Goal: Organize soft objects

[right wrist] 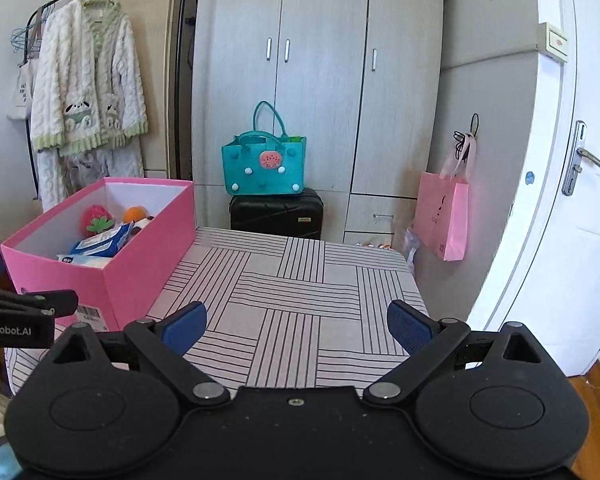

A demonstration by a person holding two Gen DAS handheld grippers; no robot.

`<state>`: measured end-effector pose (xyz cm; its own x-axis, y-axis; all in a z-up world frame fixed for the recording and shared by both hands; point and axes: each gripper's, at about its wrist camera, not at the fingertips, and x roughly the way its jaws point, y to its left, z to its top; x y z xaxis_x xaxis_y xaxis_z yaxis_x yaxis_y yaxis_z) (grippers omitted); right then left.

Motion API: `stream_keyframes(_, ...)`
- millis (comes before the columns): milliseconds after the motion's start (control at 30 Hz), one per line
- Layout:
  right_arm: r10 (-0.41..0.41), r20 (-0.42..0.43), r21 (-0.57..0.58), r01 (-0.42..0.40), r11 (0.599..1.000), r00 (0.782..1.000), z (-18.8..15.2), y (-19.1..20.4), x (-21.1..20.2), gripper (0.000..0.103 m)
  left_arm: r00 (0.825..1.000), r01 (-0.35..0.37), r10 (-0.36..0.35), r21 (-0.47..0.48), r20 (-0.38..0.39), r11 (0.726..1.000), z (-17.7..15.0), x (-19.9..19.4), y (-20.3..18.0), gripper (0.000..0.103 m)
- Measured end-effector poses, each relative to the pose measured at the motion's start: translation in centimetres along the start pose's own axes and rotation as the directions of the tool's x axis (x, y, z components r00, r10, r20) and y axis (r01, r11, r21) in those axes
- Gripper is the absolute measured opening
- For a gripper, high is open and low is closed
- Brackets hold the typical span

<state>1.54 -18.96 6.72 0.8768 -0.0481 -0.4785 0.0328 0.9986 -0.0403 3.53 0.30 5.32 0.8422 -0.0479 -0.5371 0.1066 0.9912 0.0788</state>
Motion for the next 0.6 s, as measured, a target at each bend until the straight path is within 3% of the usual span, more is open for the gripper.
stream_keyframes(233,0.066,-0.035,0.086,-0.063,0.994,0.997,-0.19,-0.48,0.47,0.099,0.999,0.010,-0.010,-0.011,0.035,1.000,-0.16,-0.22,0.21,0.103)
stream_keyframes(500,0.015,-0.026,0.072,-0.013,0.997,1.000,-0.51,-0.21,0.18,0.099,0.998,-0.002,0.002,-0.003,0.056,1.000,-0.73,0.01,0.25,0.103)
stream_keyframes(600,0.031,-0.031,0.071,-0.029,0.997,0.999,-0.67,-0.26,0.27,0.099,0.999,-0.001,0.002,-0.019,0.049,1.000,-0.85,0.29,0.55,0.103)
